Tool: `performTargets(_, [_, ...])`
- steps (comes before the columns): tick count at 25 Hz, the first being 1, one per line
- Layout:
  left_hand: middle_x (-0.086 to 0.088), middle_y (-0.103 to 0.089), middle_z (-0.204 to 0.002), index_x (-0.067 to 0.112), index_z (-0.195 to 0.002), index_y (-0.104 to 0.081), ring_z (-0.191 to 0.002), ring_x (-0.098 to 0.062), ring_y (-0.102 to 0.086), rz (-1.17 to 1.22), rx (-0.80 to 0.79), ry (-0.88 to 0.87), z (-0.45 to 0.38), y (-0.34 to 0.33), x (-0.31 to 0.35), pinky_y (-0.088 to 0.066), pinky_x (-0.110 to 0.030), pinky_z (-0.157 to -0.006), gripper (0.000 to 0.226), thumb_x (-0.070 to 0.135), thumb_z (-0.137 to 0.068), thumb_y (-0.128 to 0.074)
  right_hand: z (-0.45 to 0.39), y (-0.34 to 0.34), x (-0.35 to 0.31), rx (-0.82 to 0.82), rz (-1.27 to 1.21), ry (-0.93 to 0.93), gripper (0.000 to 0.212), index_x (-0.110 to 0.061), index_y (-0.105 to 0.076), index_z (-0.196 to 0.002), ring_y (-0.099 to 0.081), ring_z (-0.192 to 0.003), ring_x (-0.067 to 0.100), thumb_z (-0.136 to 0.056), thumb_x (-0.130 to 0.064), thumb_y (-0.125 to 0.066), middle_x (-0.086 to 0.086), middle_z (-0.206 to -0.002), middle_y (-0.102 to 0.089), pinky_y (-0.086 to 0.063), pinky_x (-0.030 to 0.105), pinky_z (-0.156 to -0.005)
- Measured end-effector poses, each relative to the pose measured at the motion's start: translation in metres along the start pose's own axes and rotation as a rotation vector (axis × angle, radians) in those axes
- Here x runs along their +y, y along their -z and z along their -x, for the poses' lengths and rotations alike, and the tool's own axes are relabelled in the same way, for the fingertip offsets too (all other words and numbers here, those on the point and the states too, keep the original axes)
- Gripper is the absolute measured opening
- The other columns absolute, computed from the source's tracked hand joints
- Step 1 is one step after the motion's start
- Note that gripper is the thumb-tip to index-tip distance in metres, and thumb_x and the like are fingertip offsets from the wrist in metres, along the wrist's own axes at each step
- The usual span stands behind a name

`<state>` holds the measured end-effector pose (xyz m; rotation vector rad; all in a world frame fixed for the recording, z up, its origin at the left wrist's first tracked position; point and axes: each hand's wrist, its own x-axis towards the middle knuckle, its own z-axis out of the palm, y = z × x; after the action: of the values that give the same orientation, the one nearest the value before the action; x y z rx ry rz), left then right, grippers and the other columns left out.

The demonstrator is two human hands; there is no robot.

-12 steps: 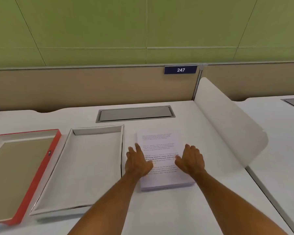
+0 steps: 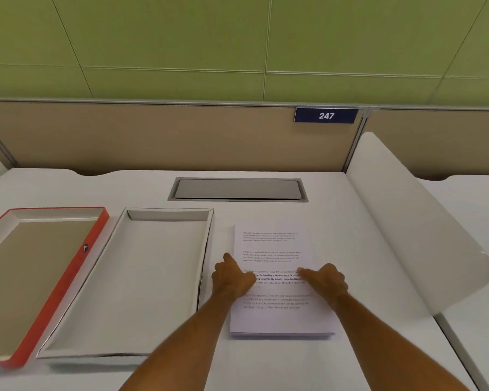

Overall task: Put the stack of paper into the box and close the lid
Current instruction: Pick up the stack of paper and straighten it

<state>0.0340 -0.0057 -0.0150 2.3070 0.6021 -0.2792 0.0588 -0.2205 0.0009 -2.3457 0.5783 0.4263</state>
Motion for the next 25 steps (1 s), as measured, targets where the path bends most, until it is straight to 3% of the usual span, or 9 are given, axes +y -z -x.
performTargets(2, [-0.011,-0.062,-0.115,0.006,-0.120,-0.047,-0.101,-0.026,-0.064,0.069,0.017,0.072,-0.004,0.006,0.004,-0.051,-0.031,-0.070,0.059,0.036,-0.076,-0.071,-0.013,0.003,0.002,-0.060,-0.062,-0.014,0.065,-0.002,-0.060,-0.121,-0.063,-0.111,0.035,-0.081,-0.052,-0.070,0.016,-0.121,-0.066,-0.053,0.041,-0.094])
performTargets(5, [-0.002,-0.067,-0.090,0.008,-0.101,-0.057,-0.075,-0.016,-0.064,0.145,0.004,0.137,-0.010,0.012,0.008,-0.054,-0.027,-0.060,0.036,0.034,-0.078,-0.067,-0.025,0.006,0.001,-0.185,-0.179,-0.013,0.067,-0.004,-0.060,-0.124,-0.066,-0.109,0.036,-0.080,-0.053,-0.069,0.017,-0.120,-0.068,-0.053,0.048,-0.098])
performTargets(12, [-0.007,-0.072,-0.102,0.007,-0.100,-0.065,-0.089,-0.022,-0.071,0.185,-0.033,0.127,-0.014,0.011,0.008,-0.060,-0.032,-0.077,0.031,0.033,-0.083,-0.065,-0.037,0.012,-0.005,-0.137,-0.131,-0.010,0.065,-0.006,-0.065,-0.113,-0.069,-0.100,0.032,-0.077,-0.060,-0.067,0.013,-0.108,-0.072,-0.056,0.046,-0.094])
performTargets(18, [-0.005,-0.072,-0.099,0.017,-0.078,-0.057,-0.072,-0.014,-0.068,0.279,-0.066,0.124,-0.019,0.016,0.006,-0.054,-0.021,-0.056,0.021,0.030,-0.083,-0.072,-0.044,0.015,-0.004,-0.255,-0.476,-0.040,0.052,0.000,-0.068,-0.109,-0.072,-0.094,0.038,-0.080,-0.043,-0.074,0.020,-0.104,-0.075,-0.059,0.051,-0.089])
performTargets(20, [-0.004,-0.072,-0.095,0.017,-0.078,-0.058,-0.070,-0.013,-0.069,0.314,-0.084,0.130,-0.020,0.017,0.005,-0.055,-0.021,-0.056,0.020,0.029,-0.083,-0.073,-0.043,0.016,-0.007,-0.312,-0.532,-0.043,0.044,0.000,-0.067,-0.112,-0.073,-0.091,0.038,-0.085,-0.035,-0.071,0.021,-0.102,-0.076,-0.061,0.046,-0.079])
performTargets(23, [-0.007,-0.074,-0.097,0.011,-0.086,-0.063,-0.078,-0.020,-0.072,0.385,-0.087,0.145,-0.022,0.018,0.002,-0.060,-0.030,-0.068,0.015,0.024,-0.084,-0.071,-0.040,0.020,-0.011,-0.412,-0.535,-0.031,0.029,-0.001,-0.067,-0.111,-0.075,-0.080,0.031,-0.090,-0.021,-0.063,0.017,-0.095,-0.078,-0.057,0.029,-0.054])
performTargets(25, [-0.010,-0.074,-0.098,0.009,-0.086,-0.063,-0.082,-0.023,-0.073,0.417,-0.090,0.148,-0.022,0.020,0.001,-0.061,-0.035,-0.075,0.012,0.020,-0.085,-0.068,-0.040,0.022,-0.010,-0.405,-0.509,-0.024,0.021,-0.003,-0.067,-0.106,-0.073,-0.071,0.026,-0.090,-0.014,-0.061,0.012,-0.085,-0.078,-0.052,0.023,-0.048])
